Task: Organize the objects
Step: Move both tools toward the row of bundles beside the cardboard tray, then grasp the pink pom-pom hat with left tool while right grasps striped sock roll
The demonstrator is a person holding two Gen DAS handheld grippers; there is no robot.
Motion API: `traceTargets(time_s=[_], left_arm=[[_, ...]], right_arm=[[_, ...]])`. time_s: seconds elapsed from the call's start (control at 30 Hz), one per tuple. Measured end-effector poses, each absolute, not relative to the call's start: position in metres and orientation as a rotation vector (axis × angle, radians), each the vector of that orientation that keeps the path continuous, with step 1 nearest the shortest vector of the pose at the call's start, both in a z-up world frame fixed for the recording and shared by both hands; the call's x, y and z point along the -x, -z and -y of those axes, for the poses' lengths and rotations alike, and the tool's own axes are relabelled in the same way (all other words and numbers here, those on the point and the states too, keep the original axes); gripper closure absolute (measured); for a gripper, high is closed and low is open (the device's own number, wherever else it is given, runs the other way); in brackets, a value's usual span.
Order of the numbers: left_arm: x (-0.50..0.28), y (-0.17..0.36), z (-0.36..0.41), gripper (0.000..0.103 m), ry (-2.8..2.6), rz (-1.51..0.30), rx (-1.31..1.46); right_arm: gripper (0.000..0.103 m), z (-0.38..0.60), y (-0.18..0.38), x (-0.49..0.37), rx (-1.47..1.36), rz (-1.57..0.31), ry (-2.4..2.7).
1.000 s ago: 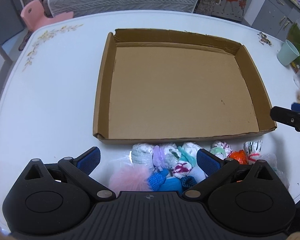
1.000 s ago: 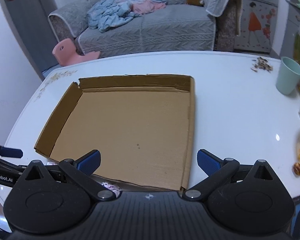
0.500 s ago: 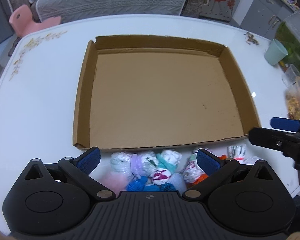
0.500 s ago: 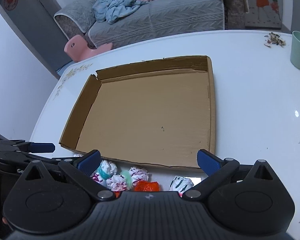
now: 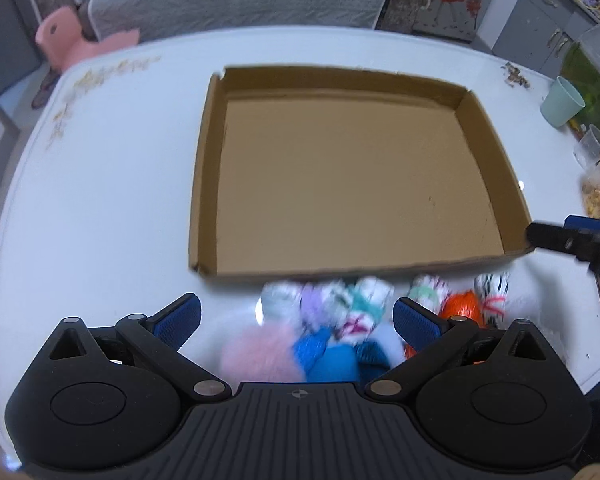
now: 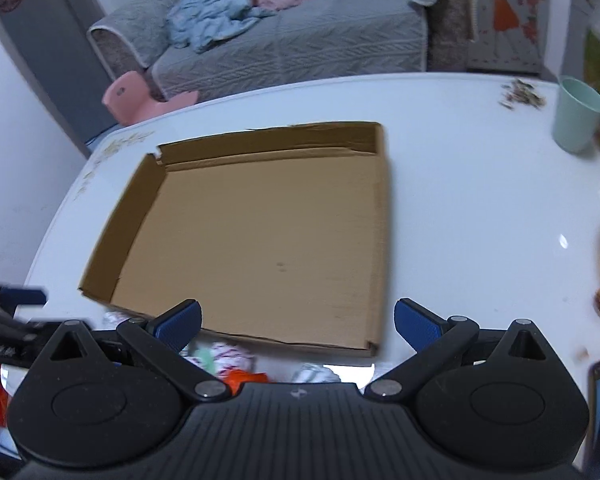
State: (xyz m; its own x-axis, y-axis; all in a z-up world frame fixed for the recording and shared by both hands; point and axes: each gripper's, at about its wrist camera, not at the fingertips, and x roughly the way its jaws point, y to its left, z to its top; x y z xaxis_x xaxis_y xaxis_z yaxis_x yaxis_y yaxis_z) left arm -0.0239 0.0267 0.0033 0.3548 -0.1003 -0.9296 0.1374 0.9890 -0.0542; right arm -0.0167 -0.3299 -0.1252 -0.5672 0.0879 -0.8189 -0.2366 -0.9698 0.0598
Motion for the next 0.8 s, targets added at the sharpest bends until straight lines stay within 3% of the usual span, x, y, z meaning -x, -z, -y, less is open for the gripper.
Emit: traceTargets(time_s=[0.5, 0.6, 0.67, 0.8], left_arm=[[0.03, 0.035, -0.041, 0.001, 0.213, -1.342, -0.133], [0.027, 0.038, -0.045, 0.001, 0.203, -1.348, -0.113], [0.025, 0.037, -0.048, 0.001, 0.207, -1.355, -0.095], [0.023, 0.039, -0.053, 0.001, 0.208, -1.375, -0.075]], right_arm=[[0.002, 0.319, 0.158, 0.015, 1.544, -0.259, -2.436], [0.011, 0.322, 0.16, 0.016, 1.571, -0.235, -2.419], [0.026, 0.325, 0.161, 0.015, 1.571, -0.209, -2.402], [0.033, 0.326, 0.164, 0.015, 1.57, -0.193, -2.381]])
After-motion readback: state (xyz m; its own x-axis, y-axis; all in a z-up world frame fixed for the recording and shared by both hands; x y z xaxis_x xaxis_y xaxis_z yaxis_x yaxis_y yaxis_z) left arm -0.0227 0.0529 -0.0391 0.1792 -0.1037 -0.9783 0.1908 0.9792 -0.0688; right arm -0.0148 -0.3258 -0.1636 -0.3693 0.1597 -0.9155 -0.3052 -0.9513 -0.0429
